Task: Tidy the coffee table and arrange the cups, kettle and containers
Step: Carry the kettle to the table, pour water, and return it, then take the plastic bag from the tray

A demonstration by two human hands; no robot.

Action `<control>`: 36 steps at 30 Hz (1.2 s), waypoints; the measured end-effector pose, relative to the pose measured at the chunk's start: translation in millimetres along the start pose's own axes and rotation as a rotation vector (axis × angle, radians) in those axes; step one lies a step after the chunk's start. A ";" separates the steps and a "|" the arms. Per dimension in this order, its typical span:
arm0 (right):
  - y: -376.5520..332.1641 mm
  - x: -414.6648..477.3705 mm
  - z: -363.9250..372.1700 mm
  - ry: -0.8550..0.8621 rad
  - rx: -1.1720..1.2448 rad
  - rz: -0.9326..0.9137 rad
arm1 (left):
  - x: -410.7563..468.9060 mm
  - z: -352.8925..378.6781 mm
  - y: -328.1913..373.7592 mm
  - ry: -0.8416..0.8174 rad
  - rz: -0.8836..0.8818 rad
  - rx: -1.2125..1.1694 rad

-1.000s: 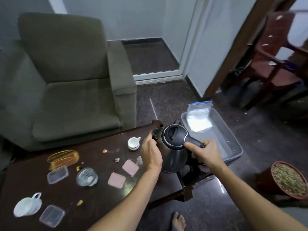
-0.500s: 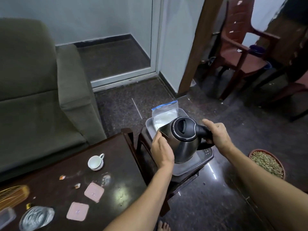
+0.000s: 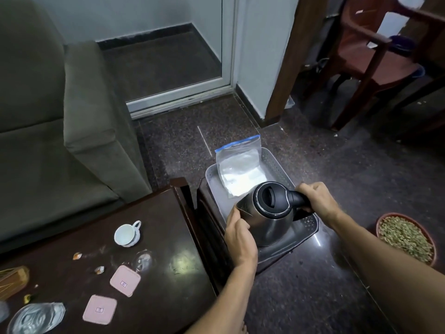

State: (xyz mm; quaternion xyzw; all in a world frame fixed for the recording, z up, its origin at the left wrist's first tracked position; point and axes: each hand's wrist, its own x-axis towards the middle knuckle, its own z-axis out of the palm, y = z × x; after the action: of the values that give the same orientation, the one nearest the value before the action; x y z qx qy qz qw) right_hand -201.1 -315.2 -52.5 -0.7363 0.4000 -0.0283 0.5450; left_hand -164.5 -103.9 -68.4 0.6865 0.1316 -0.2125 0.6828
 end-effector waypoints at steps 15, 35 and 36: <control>-10.1 -1.6 -11.7 -0.058 -0.086 -0.010 | 4.5 -8.5 -12.6 -0.047 0.040 0.086; -112.1 141.1 154.1 -0.201 -1.297 -0.648 | 218.3 26.4 58.6 -0.018 0.307 0.625; -108.7 143.7 157.7 -0.187 -1.333 -0.669 | 222.9 25.2 56.7 0.002 0.328 0.630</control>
State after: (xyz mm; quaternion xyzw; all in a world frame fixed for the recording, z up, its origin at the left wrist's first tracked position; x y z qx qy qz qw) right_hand 32.5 -271.9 -83.2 -0.9919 0.0396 0.1185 -0.0221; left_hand 54.4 -155.2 -122.9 0.8757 -0.0517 -0.1293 0.4623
